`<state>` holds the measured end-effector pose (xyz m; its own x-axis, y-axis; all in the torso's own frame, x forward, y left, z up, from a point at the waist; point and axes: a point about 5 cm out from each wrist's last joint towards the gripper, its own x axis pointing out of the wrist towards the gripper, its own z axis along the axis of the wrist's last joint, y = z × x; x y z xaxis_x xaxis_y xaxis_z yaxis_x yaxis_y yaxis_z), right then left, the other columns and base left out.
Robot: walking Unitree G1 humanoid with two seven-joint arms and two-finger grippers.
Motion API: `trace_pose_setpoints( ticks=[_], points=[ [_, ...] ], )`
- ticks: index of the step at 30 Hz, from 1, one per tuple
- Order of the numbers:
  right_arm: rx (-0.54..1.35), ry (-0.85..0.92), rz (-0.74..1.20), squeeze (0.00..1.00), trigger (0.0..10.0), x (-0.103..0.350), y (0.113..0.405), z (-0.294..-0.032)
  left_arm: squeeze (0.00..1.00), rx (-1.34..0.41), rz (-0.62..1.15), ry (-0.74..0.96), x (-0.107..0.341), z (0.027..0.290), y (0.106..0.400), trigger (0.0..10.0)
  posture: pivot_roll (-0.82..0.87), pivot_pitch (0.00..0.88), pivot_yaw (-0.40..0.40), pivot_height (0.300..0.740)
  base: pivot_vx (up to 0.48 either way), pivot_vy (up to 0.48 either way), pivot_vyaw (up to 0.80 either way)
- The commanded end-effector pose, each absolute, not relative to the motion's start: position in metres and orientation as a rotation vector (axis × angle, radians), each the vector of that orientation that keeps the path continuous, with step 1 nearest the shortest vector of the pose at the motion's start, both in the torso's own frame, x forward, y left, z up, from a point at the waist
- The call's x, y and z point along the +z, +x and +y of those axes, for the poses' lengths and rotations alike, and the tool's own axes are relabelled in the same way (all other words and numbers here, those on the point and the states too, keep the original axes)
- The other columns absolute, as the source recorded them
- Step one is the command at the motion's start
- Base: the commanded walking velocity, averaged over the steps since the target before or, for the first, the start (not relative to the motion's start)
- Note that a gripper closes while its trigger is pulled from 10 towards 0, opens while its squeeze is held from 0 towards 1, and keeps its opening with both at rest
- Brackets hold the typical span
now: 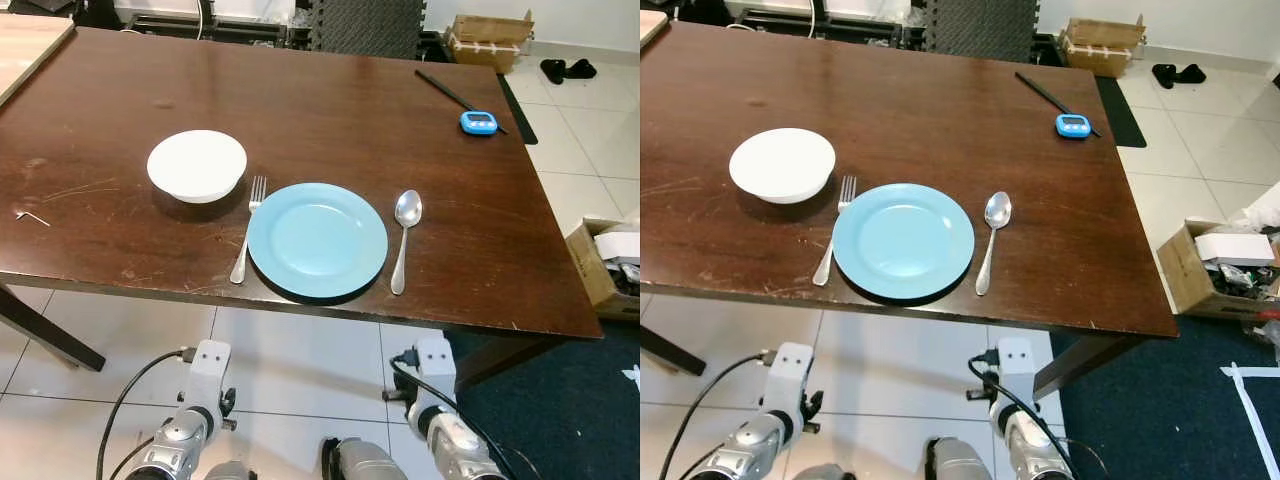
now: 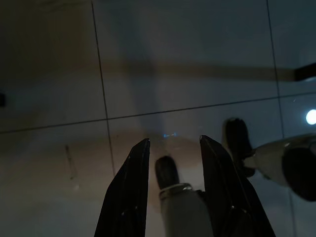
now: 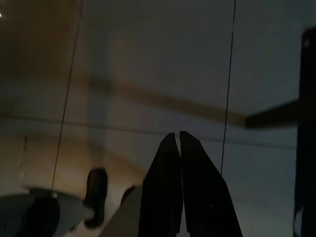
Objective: Setting the table
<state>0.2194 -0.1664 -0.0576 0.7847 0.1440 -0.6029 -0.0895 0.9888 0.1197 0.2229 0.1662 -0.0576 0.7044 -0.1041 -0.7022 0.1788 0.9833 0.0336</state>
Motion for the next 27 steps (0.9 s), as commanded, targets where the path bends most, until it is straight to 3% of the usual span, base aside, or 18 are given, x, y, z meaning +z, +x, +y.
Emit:
trace_pose_setpoints(
  ticks=[1,20,27],
  points=[
    [0.112,0.093,0.745,0.0,10.0,-0.069,0.203,-0.169,0.0,-0.166,0.782,0.11,-0.061,0.164,0.219,10.0,0.03,0.091,0.006,0.74,0.0,0.0,0.0],
    [0.093,0.109,0.801,0.0,10.0,-0.078,0.187,-0.172,0.0,-0.164,0.809,0.148,-0.069,0.164,0.209,10.0,0.02,0.096,0.01,0.74,0.0,0.0,0.0],
    [0.078,0.115,0.832,0.0,10.0,-0.08,0.185,-0.171,0.0,-0.154,0.807,0.147,-0.069,0.167,0.207,10.0,0.03,0.095,0.007,0.74,0.0,0.0,-0.78]
  ],
)
